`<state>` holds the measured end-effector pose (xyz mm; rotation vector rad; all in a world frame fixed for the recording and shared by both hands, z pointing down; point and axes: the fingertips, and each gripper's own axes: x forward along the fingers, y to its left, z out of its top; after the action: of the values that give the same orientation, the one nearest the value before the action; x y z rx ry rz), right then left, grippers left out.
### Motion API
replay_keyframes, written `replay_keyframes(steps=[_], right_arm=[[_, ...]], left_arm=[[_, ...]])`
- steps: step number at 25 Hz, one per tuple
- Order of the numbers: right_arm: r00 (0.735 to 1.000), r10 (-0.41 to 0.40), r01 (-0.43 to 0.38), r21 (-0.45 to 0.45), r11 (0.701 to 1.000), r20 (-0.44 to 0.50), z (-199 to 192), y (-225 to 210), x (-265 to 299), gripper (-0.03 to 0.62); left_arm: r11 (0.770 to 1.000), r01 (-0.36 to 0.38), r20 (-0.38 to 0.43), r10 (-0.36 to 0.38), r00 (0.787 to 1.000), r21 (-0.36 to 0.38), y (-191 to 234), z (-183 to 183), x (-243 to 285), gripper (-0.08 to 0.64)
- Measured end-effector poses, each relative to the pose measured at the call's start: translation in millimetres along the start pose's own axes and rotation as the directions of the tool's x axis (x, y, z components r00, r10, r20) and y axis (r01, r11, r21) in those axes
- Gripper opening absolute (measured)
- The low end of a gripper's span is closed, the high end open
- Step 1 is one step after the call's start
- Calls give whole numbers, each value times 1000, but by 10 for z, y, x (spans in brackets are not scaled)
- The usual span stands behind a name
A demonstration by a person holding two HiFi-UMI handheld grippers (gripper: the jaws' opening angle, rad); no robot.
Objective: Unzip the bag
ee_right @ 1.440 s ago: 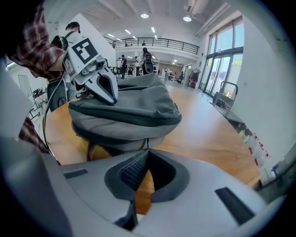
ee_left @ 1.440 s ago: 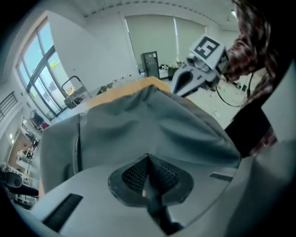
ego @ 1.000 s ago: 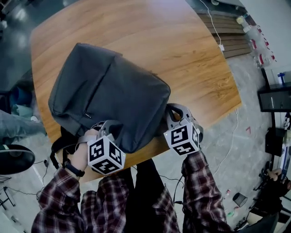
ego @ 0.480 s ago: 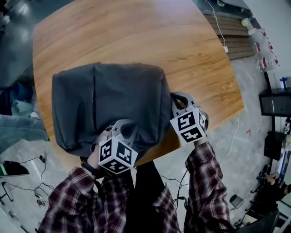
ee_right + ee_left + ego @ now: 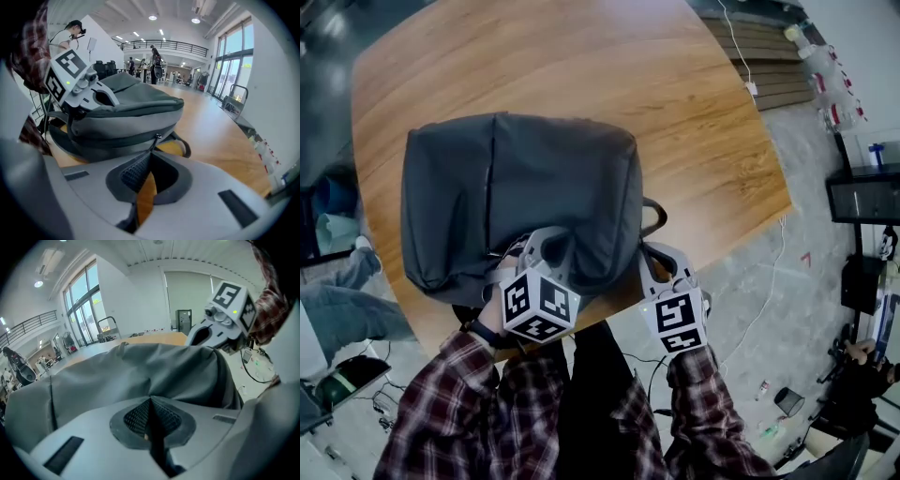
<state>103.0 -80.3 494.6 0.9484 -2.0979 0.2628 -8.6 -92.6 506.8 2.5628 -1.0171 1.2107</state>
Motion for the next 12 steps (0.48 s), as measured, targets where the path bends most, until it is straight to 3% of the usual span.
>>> replay_keyframes(steps=[5,10,12], right_arm=[[998,13,-21,133,991,55,-28,292,-268,11],[997,26,-40,185,982,76,32,581,-429,11],[996,47,-59,164,985,78,46,690,-434,10]], left_arm=[[1000,-10,-5,10,1000,-5,18,133,163,9],[1000,-21,-20,20,1000,-22,72,301,302,9],[999,-31,-23,30,999,-28,94,379,390,8]])
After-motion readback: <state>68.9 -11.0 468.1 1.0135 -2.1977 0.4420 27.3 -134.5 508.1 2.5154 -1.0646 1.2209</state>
